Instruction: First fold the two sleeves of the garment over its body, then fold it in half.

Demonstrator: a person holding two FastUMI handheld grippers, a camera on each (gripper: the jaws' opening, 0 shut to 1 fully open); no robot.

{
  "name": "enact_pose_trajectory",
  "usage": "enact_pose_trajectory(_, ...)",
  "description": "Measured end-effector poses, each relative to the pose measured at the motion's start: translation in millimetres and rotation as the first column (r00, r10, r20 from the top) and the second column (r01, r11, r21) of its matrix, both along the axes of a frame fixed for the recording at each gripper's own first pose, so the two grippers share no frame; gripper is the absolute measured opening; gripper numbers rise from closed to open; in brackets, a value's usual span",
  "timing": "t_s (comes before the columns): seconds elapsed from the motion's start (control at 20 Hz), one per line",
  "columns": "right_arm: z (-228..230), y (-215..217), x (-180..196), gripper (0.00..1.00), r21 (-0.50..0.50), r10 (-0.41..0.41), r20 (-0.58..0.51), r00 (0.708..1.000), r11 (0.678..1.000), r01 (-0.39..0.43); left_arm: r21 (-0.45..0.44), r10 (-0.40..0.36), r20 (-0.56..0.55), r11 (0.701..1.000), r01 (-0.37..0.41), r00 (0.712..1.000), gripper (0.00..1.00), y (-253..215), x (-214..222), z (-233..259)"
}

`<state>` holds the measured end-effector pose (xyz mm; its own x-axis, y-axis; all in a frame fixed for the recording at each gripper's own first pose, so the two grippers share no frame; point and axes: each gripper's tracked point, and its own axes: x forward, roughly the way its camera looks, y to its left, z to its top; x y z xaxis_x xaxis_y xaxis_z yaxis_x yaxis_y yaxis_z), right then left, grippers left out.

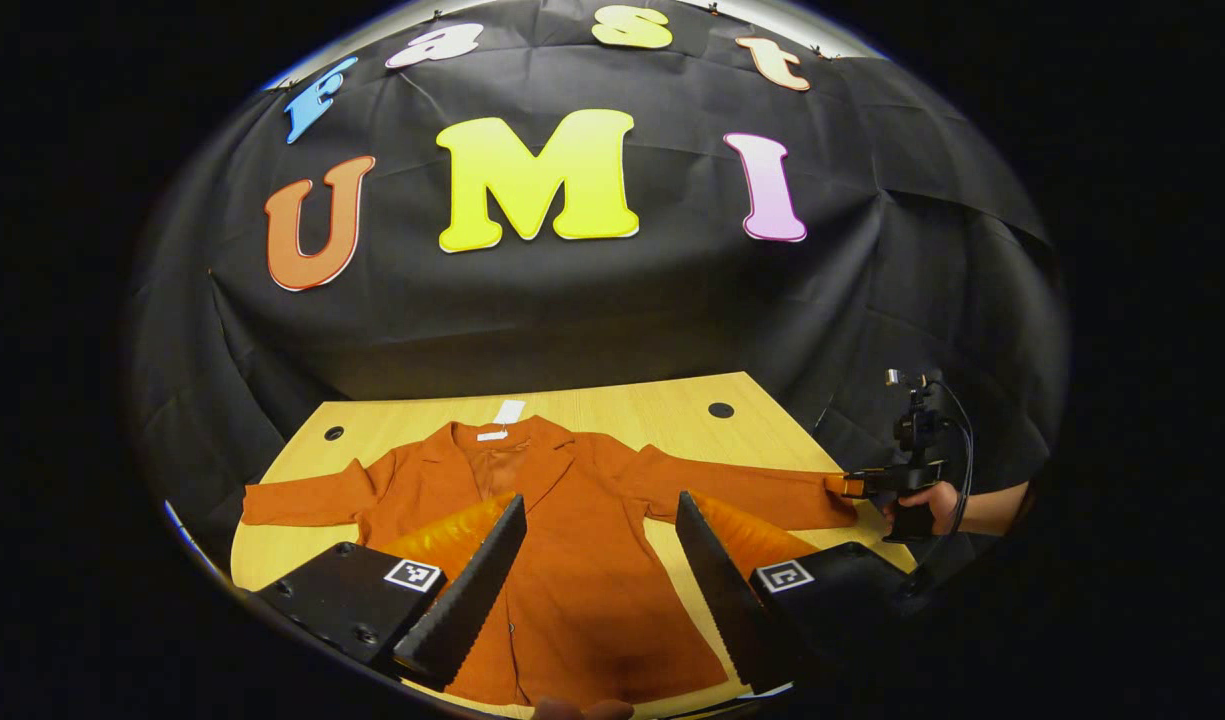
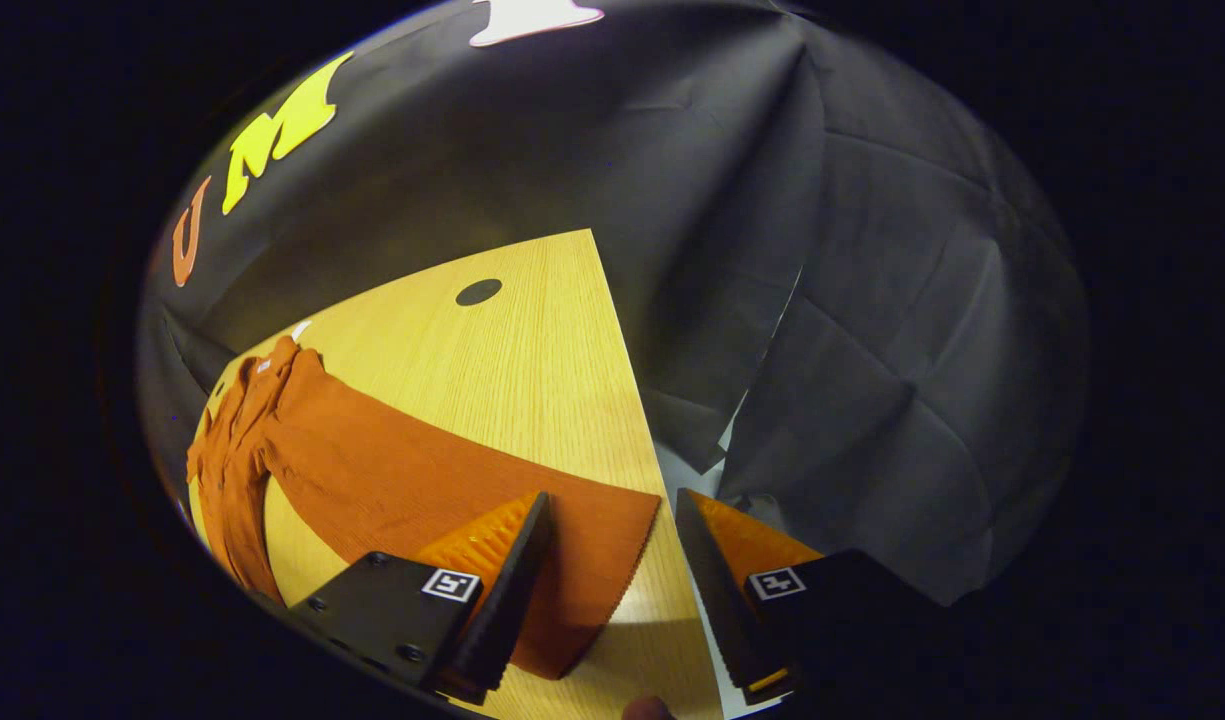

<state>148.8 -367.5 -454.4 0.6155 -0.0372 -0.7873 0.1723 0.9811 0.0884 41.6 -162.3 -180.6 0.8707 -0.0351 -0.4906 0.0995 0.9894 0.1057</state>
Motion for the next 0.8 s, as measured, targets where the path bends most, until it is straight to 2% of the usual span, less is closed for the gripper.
enact_pose_trajectory(0.05, 1, -2, 0, 0.78, -0.003, -0.002, 0.000, 1.000, 1.000, 0.002, 0.002, -0.003, 0.000, 1.000, 0.003, 1.000, 0.98, -1, 1, 0)
enact_pose_trajectory(0.1, 2, -6, -1, 0.64, -0.022, 0.003, -0.003, 1.000, 1.000, -0.004, 0.003, -0.004, 0.000, 1.000, 0.004, 1.000, 0.98, -2, 1, -1)
enact_pose_trajectory(0.15, 5, -10, -4, 0.58, -0.060, 0.011, -0.006, 1.000, 0.998, -0.011, 0.003, -0.005, 0.001, 1.000, 0.005, 1.000, 0.98, -2, 1, 0)
enact_pose_trajectory(0.3, 7, 7, -10, 0.08, -0.069, 0.093, -0.026, 0.995, 0.993, -0.094, 0.000, 0.002, -0.001, 1.000, -0.002, 1.000, 0.98, 1, 1, 0)
enact_pose_trajectory(0.4, 7, 8, -9, 0.08, -0.060, 0.106, -0.025, 0.994, 0.992, -0.108, -0.003, 0.013, -0.005, 1.000, -0.013, 1.000, 0.98, 4, 1, -2)
enact_pose_trajectory(0.65, 38, 22, -10, 0.08, 0.020, 0.071, 0.002, 0.997, 0.997, -0.071, -0.001, 0.036, 0.019, 0.999, -0.036, 0.999, 0.98, 16, -1, 6)
enact_pose_trajectory(0.7, 46, 28, -14, 0.01, 0.035, 0.069, 0.016, 0.997, 0.997, -0.069, 0.001, 0.038, 0.027, 0.999, -0.038, 0.999, 0.98, 20, 0, 8)
enact_pose_trajectory(0.8, 71, 35, -12, 0.01, 0.058, 0.059, 0.051, 0.997, 0.996, -0.062, -0.008, 0.044, 0.042, 0.999, -0.043, 0.998, 0.98, 28, 3, 11)
